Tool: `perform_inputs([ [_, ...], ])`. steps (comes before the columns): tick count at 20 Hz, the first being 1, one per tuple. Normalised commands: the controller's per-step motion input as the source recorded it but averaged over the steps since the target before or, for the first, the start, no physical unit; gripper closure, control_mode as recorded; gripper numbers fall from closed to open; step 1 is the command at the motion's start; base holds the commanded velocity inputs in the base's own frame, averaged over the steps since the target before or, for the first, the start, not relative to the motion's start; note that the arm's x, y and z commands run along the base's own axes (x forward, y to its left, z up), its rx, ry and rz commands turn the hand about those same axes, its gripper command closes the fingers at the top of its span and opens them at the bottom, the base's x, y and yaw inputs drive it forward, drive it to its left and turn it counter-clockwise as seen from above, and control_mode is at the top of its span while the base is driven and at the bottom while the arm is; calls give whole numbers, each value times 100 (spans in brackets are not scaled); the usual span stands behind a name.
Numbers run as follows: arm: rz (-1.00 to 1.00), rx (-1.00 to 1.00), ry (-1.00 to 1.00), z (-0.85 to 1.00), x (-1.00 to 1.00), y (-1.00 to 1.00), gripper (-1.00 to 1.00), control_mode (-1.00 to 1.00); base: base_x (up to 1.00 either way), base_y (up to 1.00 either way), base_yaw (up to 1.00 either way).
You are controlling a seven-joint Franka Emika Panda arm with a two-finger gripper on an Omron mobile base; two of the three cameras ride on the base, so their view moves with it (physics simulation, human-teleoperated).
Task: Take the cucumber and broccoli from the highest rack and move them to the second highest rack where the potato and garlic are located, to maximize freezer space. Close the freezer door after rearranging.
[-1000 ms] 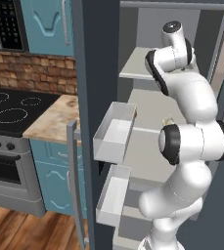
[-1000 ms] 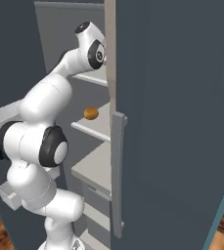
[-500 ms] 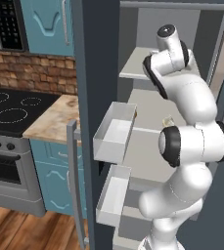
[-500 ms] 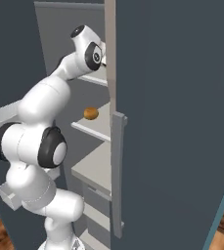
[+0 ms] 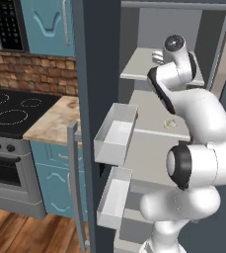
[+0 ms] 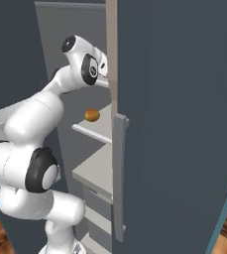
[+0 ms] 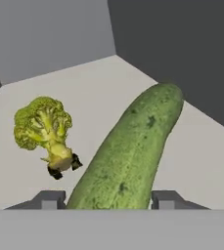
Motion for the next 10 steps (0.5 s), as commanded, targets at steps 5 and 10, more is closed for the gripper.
perform_inputs([
  [5,5,0,0,9,-61,30,100,-100,0,0,0],
  [10,0,0,0,16,-75,24,100,-100,0,0,0],
])
